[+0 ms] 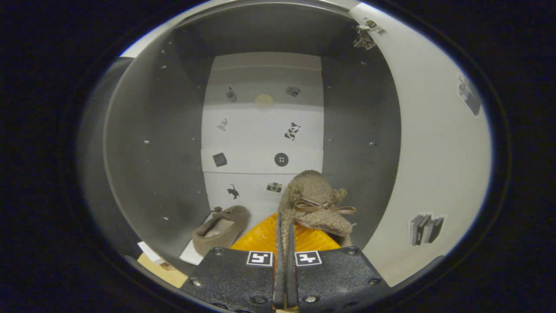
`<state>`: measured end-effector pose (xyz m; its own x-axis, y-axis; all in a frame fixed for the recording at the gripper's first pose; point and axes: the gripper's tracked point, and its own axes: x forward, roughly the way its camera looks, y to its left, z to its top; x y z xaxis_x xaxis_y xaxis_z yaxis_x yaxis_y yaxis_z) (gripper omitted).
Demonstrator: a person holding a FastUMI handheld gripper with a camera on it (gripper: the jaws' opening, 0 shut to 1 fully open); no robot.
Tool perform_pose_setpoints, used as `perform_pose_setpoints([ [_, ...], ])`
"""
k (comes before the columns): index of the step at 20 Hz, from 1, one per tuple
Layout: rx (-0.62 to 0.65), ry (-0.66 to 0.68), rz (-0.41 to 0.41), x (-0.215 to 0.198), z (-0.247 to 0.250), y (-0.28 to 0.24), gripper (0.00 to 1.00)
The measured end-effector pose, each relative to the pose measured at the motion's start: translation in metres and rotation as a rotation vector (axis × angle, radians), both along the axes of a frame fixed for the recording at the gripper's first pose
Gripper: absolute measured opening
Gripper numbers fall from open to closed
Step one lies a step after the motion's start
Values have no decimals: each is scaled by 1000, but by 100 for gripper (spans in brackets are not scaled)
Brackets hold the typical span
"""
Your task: Open the shoe cabinet door, grab the shoes and put them into the shoe cabinet, then close the shoe cabinet door.
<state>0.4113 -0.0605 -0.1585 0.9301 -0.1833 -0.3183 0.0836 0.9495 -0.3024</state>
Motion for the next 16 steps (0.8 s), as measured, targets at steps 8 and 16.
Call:
perform_pose_setpoints([
  [8,10,59,86,54,-70,7,7],
  [16,30,76,95,85,-113,2,9],
])
